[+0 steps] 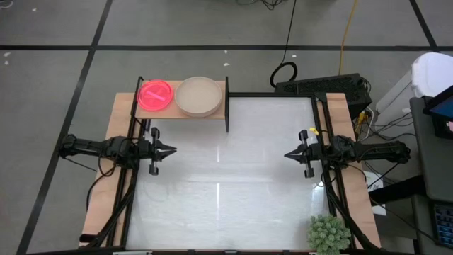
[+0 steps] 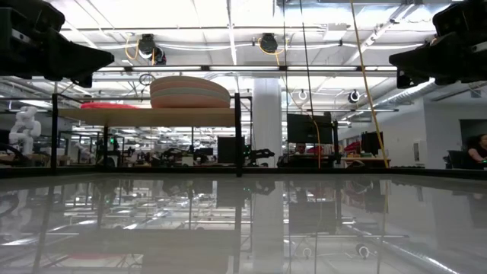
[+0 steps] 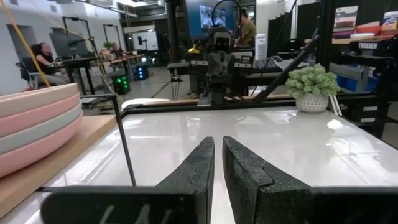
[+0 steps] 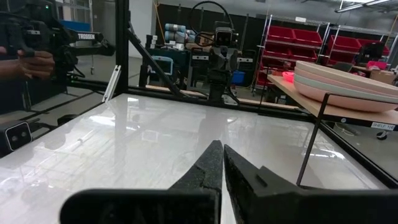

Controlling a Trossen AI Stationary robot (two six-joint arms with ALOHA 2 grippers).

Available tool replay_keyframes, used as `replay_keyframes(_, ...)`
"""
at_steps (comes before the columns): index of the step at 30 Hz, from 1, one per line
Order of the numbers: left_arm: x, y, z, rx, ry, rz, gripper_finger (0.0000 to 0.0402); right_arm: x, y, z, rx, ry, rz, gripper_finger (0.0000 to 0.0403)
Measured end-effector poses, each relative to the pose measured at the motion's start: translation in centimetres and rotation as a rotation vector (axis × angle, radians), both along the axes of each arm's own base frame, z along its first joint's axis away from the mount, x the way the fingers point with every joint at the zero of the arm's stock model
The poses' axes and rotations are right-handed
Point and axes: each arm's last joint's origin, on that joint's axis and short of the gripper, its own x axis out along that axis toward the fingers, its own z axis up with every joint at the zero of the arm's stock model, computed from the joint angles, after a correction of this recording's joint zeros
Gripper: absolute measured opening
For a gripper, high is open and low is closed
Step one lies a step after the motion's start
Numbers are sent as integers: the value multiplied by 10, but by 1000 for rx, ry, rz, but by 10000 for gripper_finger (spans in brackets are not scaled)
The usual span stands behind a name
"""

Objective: Place and stack plates onto a shelf
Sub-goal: Return to Home Position

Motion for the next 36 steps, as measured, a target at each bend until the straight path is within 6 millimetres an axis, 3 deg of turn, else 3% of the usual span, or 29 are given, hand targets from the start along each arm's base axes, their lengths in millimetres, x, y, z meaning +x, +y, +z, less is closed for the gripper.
replay_keyframes(16,0,0,0,-71,-1,-20,39,0,0,0,0,0,0,0)
replay_keyframes(26,0,0,0,-73,0,-7,9,0,0,0,0,-1,0,0)
replay_keyframes(36,0,0,0,-46,-2,-6,7,0,0,0,0,-1,0,0)
